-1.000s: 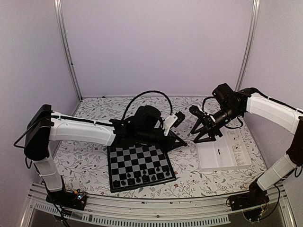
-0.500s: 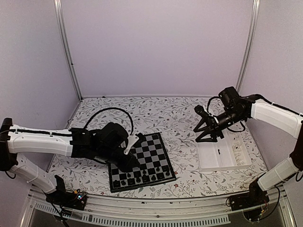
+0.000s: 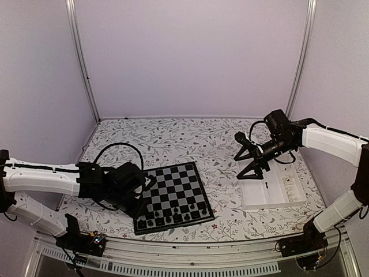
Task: Set up the chess pieces on the board
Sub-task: Place the chess piece on the chessboard.
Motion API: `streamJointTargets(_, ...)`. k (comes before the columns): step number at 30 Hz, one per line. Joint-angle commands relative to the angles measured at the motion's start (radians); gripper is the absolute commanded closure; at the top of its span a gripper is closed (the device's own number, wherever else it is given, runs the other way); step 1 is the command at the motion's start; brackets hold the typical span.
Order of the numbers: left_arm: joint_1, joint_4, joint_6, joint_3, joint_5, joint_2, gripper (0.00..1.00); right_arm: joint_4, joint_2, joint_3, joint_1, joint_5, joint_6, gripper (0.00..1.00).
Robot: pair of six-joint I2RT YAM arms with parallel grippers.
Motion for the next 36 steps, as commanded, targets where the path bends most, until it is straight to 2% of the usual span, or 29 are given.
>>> streamJointTargets(1,-0.015,-0.014,-0.026,-0.014,0.006,-0.006,0.94,0.017,0.008,-0.014,-0.004,0.01,0.007,0.01)
streamJointTargets(10,-0.013,0.031,-0.008,-0.019,-0.002,0.055,0.94,0.018,0.014,-0.014,-0.004,0.017,0.018,0.01)
streamJointTargets(31,0.002,0.108,0.018,-0.045,-0.005,0.093,0.94,0.016,0.034,-0.024,-0.003,0.021,0.012,0.01)
streamJointTargets(36,0.005,0.109,0.014,-0.045,-0.013,0.096,0.91,0.015,0.036,-0.026,-0.004,0.021,0.012,0.01)
